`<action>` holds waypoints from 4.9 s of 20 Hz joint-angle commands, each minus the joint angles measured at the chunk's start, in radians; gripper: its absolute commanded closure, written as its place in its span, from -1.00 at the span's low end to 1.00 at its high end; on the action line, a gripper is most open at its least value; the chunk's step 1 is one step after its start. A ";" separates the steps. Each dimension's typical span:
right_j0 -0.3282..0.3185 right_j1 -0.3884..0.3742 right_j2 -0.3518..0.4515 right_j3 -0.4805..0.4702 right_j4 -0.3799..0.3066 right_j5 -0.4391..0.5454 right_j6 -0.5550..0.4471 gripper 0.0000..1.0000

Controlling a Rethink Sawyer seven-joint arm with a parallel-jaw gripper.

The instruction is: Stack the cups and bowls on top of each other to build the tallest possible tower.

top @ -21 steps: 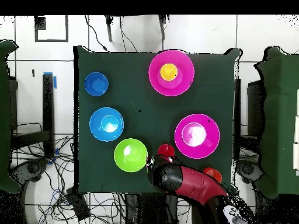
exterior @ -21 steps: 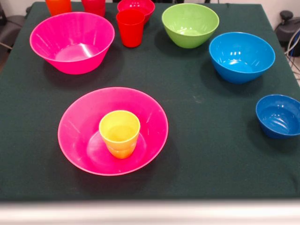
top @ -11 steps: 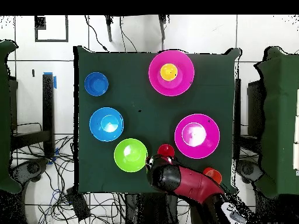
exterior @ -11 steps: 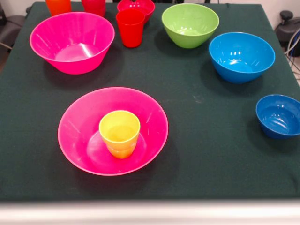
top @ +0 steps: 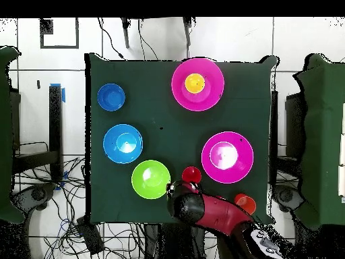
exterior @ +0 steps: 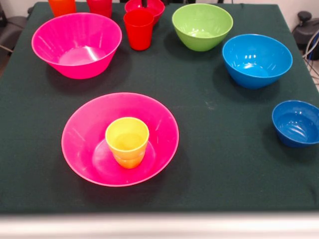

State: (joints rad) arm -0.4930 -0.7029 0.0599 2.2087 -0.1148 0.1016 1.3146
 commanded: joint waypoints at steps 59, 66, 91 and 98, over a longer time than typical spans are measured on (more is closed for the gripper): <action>-0.090 -0.020 0.296 0.115 -0.002 0.056 0.217 -1.00; 0.001 0.028 0.212 0.035 -0.022 -0.034 0.255 -1.00; 0.053 0.155 0.179 -0.250 -0.045 0.135 0.204 -1.00; 0.063 0.196 0.169 -0.276 -0.059 0.107 0.207 -1.00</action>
State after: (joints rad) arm -0.4575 -0.5898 0.2295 2.0324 -0.1656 0.1443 1.4155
